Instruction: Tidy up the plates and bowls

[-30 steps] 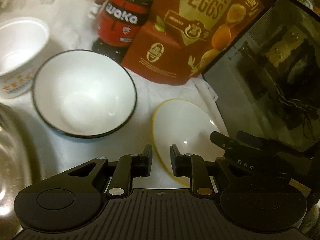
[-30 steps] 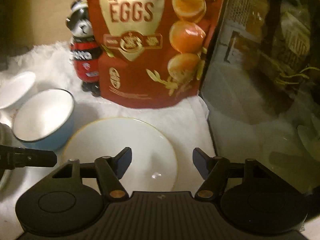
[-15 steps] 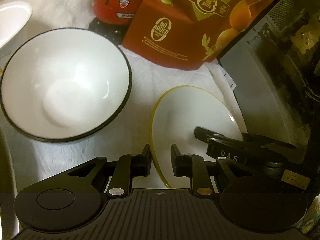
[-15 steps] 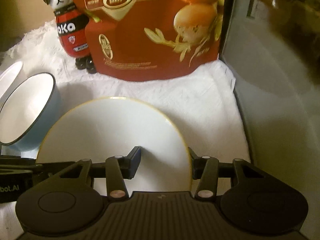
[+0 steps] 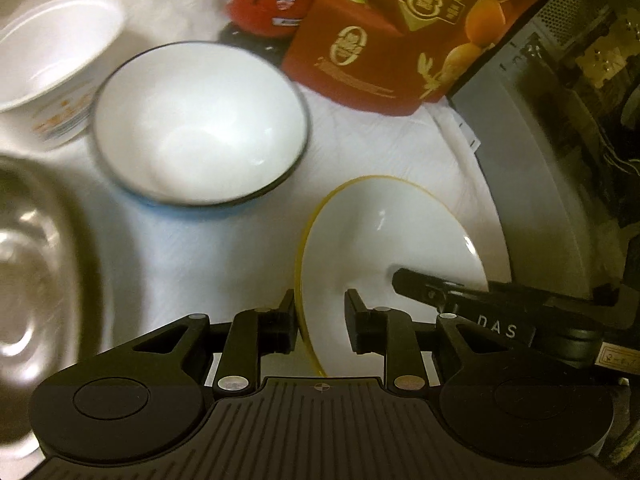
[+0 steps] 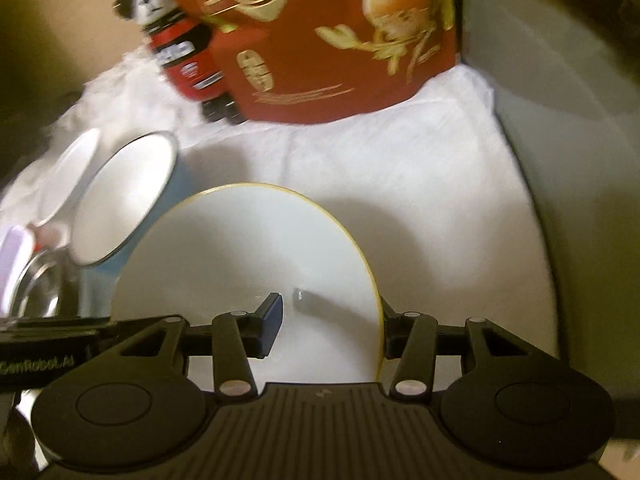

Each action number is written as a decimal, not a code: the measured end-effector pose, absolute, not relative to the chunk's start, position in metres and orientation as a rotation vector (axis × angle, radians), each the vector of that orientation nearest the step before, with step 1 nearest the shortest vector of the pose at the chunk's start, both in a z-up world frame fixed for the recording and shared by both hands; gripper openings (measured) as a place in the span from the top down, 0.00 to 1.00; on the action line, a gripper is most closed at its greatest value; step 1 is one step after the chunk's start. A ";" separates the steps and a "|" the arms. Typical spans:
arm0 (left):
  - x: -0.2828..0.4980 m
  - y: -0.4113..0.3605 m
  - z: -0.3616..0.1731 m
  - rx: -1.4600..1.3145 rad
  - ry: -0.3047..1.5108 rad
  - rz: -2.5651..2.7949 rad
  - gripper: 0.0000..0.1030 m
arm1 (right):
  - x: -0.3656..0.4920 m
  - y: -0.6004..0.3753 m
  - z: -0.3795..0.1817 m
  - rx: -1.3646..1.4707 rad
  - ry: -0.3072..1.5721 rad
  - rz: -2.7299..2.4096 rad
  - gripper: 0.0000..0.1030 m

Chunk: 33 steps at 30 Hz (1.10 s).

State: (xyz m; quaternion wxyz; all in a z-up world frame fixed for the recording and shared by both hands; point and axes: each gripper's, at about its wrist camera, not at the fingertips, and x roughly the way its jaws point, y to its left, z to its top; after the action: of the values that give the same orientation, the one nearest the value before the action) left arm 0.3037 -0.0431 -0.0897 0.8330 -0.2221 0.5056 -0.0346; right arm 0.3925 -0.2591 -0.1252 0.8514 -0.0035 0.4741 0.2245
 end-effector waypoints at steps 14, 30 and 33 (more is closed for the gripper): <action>0.253 -0.003 -0.092 -0.518 1.086 0.016 0.74 | 0.337 -0.224 -0.142 -0.060 1.072 0.628 0.52; 0.246 0.003 -0.083 -0.497 1.026 0.024 0.75 | 0.333 -0.218 -0.137 -0.115 1.001 0.590 0.52; 0.244 0.009 -0.079 -0.505 1.009 0.021 0.75 | 0.330 -0.218 -0.131 -0.144 0.958 0.565 0.52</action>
State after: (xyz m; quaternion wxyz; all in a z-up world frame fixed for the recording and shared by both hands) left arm 0.2441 0.0091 -0.0790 0.8449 -0.2394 0.4783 0.0099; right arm 0.3300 -0.2175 -0.1315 0.8469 -0.0685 0.4542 0.2679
